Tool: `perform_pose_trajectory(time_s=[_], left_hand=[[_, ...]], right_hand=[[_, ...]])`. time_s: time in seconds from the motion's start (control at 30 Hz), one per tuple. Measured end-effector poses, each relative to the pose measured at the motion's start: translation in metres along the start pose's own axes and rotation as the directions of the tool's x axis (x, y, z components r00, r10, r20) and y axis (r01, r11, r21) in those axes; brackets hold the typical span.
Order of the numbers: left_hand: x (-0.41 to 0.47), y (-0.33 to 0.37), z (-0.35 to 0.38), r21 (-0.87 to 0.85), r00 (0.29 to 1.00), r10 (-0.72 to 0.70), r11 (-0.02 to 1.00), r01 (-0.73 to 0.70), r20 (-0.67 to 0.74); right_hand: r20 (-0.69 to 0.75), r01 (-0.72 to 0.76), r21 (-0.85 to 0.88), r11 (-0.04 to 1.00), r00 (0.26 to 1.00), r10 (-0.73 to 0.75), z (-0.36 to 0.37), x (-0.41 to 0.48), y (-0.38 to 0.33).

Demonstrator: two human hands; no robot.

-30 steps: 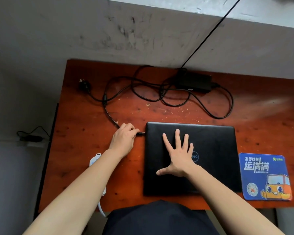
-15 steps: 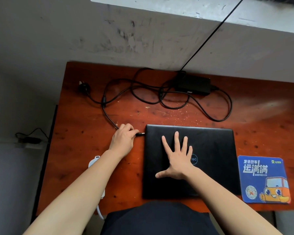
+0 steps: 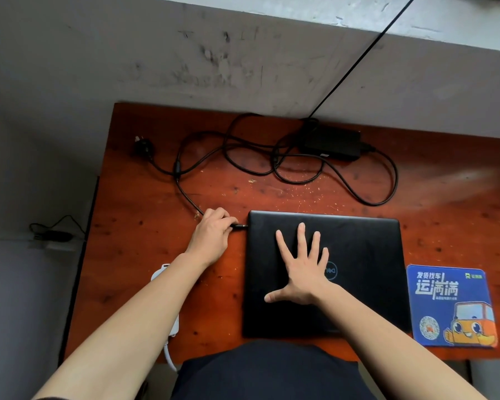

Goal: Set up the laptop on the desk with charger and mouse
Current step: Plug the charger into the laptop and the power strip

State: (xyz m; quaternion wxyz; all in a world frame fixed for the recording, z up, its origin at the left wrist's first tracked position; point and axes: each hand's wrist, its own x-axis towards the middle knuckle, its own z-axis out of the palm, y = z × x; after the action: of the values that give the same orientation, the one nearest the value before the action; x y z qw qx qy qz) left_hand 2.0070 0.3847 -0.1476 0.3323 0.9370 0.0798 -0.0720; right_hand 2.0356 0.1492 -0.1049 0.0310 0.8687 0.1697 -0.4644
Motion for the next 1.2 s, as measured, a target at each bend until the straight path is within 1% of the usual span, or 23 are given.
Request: perform_pose_trajectory(time_s=[0.1,0.3,0.47,0.63,0.77,0.93,1.03,1.2], left_hand=[[-0.0003,0.0007,0.0022,-0.015,1.000,-0.021,1.000,0.021,-0.012],[0.0006,0.0028,0.0036,0.006,0.999,-0.034,0.999,0.034,-0.002],[0.0024,0.0038,0.0075,0.008,0.995,-0.097,0.995,0.097,-0.003],[0.0005,0.0001,0.0039,0.029,0.995,-0.082,0.996,0.080,0.056],[0.0042,-0.0011,0.0021,-0.004,0.989,-0.148,0.989,0.148,0.014],[0.0071,0.0027,0.0025,-0.024,0.992,-0.126,0.992,0.126,0.018],[0.0050,0.0019,0.0041,-0.028,0.996,-0.087,0.996,0.088,0.025],[0.0082,0.0005,0.0044,-0.027,0.997,-0.081,0.996,0.081,0.016]], right_hand=[[-0.001,0.003,0.002,1.000,1.000,-0.003,0.0006,0.0005,0.0003],[0.003,0.005,0.008,1.000,1.000,-0.005,0.0011,0.0019,0.0011],[0.004,-0.007,-0.001,1.000,1.000,0.007,0.0009,0.0016,0.0007],[0.010,0.001,0.004,1.000,1.000,-0.001,0.0000,-0.0006,0.0004],[0.004,-0.004,-0.007,1.000,1.000,0.004,-0.0009,-0.0011,-0.0010],[0.010,-0.005,-0.006,1.000,1.000,0.005,-0.0011,-0.0021,-0.0012],[0.011,-0.006,-0.007,1.000,1.000,0.006,-0.0014,-0.0014,-0.0012],[0.010,-0.001,-0.003,1.000,1.000,0.001,-0.0001,0.0008,-0.0002]])
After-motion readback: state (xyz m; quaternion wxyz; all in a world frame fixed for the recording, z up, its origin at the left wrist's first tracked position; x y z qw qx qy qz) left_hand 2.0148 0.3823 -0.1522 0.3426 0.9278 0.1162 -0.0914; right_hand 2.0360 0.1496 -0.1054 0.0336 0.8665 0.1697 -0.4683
